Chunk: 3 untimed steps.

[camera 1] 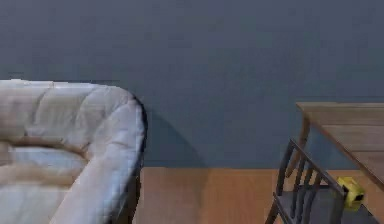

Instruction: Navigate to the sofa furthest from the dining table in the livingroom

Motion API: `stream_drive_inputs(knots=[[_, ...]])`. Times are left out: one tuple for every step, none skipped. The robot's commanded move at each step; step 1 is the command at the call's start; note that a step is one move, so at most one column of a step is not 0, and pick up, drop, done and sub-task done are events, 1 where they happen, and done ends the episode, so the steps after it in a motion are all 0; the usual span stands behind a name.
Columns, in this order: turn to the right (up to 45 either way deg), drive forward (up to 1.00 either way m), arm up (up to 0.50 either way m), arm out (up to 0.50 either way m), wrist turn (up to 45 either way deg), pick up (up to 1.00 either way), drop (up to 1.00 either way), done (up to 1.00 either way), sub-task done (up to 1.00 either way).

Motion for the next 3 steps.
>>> stream_drive_inputs(knots=[[-45.0, 0.0, 0.0, 0.0, 0.0, 0.0, 0.0, 0.0, 0.0], [-42.0, 0.0, 0.0, 0.0, 0.0, 0.0, 0.0, 0.0, 0.0], [0.0, 1.0, 0.0, 0.0, 0.0, 0.0, 0.0, 0.0, 0.0]])
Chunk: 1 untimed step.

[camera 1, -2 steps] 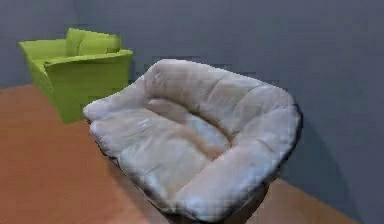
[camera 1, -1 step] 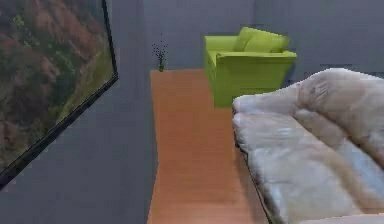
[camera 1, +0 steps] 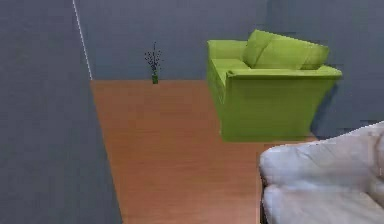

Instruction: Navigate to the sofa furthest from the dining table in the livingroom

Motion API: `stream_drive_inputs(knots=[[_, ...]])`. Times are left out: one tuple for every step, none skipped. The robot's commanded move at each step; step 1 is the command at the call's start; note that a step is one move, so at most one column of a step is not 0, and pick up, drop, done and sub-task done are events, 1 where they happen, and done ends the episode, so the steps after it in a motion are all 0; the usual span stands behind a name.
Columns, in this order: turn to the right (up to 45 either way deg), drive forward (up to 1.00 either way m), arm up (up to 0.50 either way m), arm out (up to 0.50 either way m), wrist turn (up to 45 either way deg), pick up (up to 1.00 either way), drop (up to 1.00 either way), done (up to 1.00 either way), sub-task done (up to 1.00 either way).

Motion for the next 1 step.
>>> stream_drive_inputs(knots=[[0.0, 1.0, 0.0, 0.0, 0.0, 0.0, 0.0, 0.0, 0.0]])
